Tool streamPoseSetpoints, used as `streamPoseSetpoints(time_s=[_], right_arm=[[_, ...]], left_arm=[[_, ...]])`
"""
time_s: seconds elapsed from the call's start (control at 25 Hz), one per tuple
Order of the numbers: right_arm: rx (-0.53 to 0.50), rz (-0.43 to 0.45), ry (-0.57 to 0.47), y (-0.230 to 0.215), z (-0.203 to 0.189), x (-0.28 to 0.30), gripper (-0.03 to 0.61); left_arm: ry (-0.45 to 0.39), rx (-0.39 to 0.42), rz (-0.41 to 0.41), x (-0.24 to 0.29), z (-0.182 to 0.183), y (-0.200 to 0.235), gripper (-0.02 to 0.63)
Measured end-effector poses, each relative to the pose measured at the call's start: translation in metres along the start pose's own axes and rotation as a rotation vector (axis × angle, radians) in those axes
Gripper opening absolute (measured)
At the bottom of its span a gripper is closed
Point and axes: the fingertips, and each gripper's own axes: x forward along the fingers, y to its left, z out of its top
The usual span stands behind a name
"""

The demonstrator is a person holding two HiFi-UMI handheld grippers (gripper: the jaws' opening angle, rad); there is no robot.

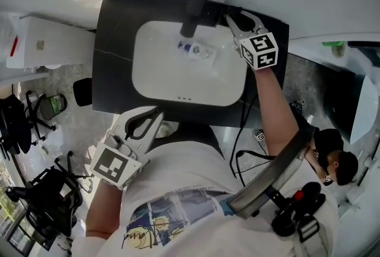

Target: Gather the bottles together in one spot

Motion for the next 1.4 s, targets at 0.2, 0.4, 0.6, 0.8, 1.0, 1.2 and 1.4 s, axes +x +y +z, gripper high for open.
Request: streamPoseSetpoints(time_s=[0.2,0.4,0.6,0.8,1.0,1.2,1.4], right_arm=[[0.027,0.014,-0.066,-0.014,0.003,0.011,0.08],[0.022,0.027,-0.106,-0.019,0.006,0.016,0.083],[0.064,0.01,-0.088,-0.023,0.002,0.015,0.177],[0.098,-0.021,-0.056,-0.021,-0.01,-0.001,0.225],[0.052,0.002,0.073,0.032,-0.043,-0.025,0.219],[-0.081,0.165,0.228,0.117,-0.078,-0.01,0.185],[-0.205,0.343,0.402,0.17,-0.12,0.035,0.184]], left_arm=[[0.019,-0.008,0.024,0.013,0.013,0.007,0.026],[0.043,-0.005,0.005,0.019,0.015,0.007,0.026],[0.038,-0.002,-0.004,0.02,0.017,0.005,0.026],[0.006,-0.001,-0.027,0.018,0.004,0.002,0.026],[-0.002,0.003,-0.032,0.012,-0.001,-0.001,0.026],[-0.021,0.008,-0.025,0.007,0.0,0.0,0.026],[-0.022,-0.009,0.009,-0.002,-0.006,0.003,0.026]])
